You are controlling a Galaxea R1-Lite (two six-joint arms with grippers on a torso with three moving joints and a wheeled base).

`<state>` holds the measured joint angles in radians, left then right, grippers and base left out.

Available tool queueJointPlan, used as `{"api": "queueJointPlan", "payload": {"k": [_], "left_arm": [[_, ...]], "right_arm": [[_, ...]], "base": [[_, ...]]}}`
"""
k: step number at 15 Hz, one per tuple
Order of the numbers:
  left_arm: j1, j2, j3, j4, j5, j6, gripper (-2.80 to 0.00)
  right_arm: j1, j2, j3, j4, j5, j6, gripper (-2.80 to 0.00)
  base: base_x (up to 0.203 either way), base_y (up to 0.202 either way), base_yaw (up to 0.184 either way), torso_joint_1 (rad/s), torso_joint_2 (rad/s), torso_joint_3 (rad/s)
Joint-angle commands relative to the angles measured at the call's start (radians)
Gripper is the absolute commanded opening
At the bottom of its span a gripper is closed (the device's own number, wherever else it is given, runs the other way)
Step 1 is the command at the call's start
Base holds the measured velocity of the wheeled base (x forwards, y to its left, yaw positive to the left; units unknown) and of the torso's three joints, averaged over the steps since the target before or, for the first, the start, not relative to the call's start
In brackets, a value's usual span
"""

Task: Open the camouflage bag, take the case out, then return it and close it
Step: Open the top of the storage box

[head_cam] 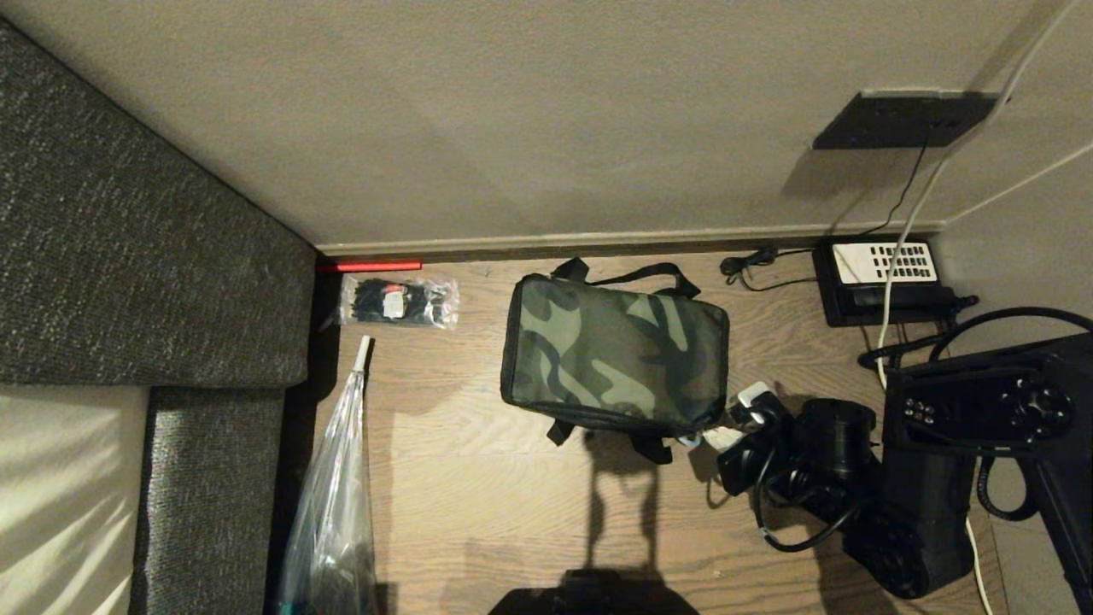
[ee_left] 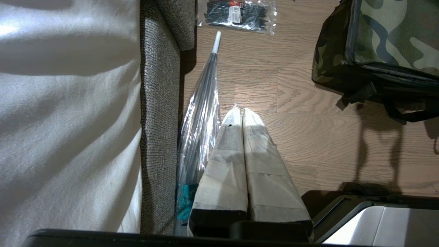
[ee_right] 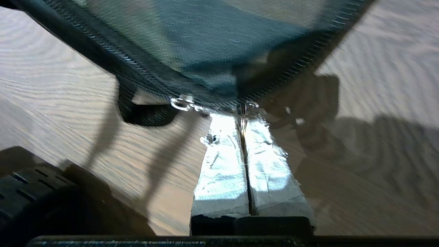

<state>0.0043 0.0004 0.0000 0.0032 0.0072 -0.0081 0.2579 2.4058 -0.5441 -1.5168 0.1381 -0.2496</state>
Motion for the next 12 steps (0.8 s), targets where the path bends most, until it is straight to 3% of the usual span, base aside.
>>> {"api": "queueJointPlan", "payload": {"k": [1,12], "left_arm": [[0.002,0.0,0.003,0.0,0.0,-0.001,-2.8],[0.0,0.0,0.003,0.0,0.0,-0.001,-2.8]], "right_arm": [[-0.029,-0.044,0.016,0.034,0.005,-0.003,-2.8],[-0.075,-0.112,0.047,0.11,0.008,0.008,-2.8]], "base": [[0.0,0.0,0.0,0.0,0.0,0.0],[0.0,0.0,0.0,0.0,0.0,0.0]]}}
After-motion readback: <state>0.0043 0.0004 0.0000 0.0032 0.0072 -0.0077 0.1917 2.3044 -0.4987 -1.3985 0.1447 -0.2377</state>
